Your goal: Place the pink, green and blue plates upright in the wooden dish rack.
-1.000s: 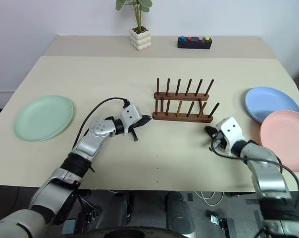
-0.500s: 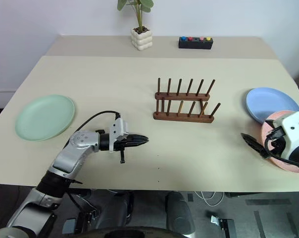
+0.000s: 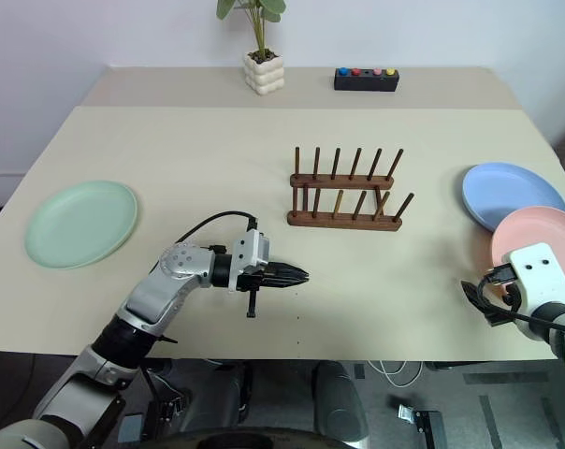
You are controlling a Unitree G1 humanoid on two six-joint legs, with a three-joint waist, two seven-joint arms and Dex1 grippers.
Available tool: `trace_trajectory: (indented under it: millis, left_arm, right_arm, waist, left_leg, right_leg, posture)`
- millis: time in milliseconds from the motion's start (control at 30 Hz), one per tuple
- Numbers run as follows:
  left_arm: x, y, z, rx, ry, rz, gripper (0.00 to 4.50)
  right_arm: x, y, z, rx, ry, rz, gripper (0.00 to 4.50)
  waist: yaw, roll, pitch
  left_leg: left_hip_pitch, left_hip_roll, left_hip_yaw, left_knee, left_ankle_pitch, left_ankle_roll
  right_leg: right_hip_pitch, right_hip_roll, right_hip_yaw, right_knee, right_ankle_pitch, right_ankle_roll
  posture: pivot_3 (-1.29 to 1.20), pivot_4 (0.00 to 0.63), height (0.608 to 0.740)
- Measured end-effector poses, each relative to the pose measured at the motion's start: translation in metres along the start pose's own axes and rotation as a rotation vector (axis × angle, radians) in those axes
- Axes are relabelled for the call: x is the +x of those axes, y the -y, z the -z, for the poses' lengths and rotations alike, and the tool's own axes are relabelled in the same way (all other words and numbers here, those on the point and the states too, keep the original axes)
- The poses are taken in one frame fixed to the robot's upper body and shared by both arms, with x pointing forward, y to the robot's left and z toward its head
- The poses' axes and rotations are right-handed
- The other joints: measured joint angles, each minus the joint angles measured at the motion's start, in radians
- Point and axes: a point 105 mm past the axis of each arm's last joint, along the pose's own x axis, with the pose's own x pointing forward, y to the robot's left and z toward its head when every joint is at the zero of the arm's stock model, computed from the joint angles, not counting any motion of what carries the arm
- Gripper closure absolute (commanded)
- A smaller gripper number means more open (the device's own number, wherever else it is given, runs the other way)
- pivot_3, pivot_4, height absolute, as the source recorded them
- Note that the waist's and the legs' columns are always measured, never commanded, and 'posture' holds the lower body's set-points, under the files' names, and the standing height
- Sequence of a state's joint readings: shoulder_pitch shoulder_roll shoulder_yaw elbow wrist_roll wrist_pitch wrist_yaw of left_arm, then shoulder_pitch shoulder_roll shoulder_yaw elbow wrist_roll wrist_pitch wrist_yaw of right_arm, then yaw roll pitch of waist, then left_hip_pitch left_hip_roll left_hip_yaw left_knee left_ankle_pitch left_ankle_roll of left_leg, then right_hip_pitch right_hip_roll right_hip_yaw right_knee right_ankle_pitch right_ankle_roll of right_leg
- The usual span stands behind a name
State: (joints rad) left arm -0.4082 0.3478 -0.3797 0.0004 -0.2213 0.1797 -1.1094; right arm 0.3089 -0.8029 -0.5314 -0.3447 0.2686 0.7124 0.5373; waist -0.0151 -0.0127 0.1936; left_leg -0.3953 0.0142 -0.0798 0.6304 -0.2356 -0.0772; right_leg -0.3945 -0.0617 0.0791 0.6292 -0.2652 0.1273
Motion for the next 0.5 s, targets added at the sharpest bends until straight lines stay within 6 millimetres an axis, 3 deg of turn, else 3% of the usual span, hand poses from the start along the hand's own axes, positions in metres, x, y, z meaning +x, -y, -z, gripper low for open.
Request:
trace_trajectory:
  millis: [67,300,500]
  left_arm:
    - [0.0013,0.0002,-0.0006,0.003,0.003,0.0,4.33]
    - [0.001,-0.0001,-0.0003,0.013,-0.001,-0.003,4.33]
    - [0.005,0.0005,0.0006,-0.001,0.01,0.0,4.33]
  right_arm:
    - [0.0021,-0.0008,0.0037,-0.016,-0.017,0.006,0.88]
    - [0.0017,0.0017,0.0082,-0.046,-0.036,0.032,4.42]
    - [-0.0047,-0.0004,0.01,-0.073,-0.04,0.033,4.47]
  waist:
    - [0.001,0.0,0.0]
    - [0.001,0.0,0.0]
    - [0.001,0.0,0.0]
  left_leg:
    - [0.0,0.0,0.0,0.0,0.0,0.0]
    - [0.0,0.0,0.0,0.0,0.0,0.0]
    - [0.0,0.0,0.0,0.0,0.0,0.0]
  right_leg:
    - [0.0,0.0,0.0,0.0,0.0,0.0]
    - [0.0,0.0,0.0,0.0,0.0,0.0]
    - [0.0,0.0,0.0,0.0,0.0,0.0]
  posture:
    - [0.0,0.15,0.73]
    - [0.0,0.15,0.73]
    - [0.0,0.15,0.73]
